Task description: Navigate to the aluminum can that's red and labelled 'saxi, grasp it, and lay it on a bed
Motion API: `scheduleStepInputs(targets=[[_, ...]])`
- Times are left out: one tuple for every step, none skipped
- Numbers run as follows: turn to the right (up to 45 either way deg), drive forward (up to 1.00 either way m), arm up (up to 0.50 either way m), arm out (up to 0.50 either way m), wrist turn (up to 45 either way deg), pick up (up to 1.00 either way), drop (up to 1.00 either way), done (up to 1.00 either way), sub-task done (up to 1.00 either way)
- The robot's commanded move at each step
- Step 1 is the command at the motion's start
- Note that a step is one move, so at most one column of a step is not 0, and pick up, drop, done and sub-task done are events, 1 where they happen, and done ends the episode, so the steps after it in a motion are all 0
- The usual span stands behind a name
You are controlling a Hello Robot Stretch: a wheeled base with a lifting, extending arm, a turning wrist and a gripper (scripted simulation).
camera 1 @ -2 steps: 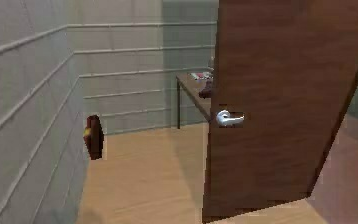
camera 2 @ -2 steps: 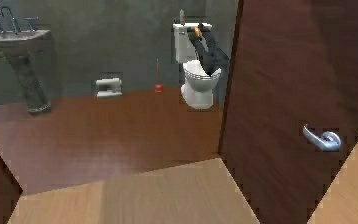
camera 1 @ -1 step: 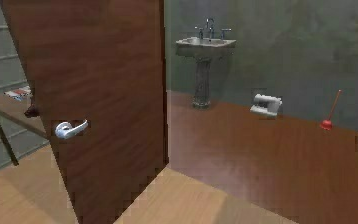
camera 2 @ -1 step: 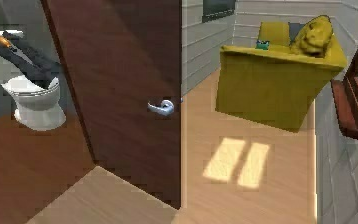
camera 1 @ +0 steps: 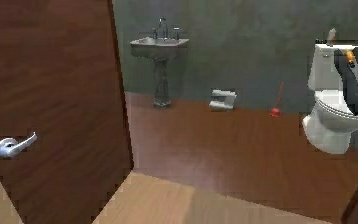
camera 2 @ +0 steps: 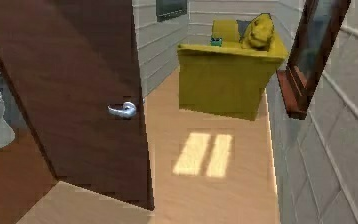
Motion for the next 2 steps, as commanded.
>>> scheduleStepInputs(targets=[[0.0, 1.00, 0.00, 0.00, 0.0, 0.00, 0.00, 0.00, 0.00], [6.0, 0.00, 0.00, 0.00, 0.0, 0.00, 0.00, 0.00, 0.00]])
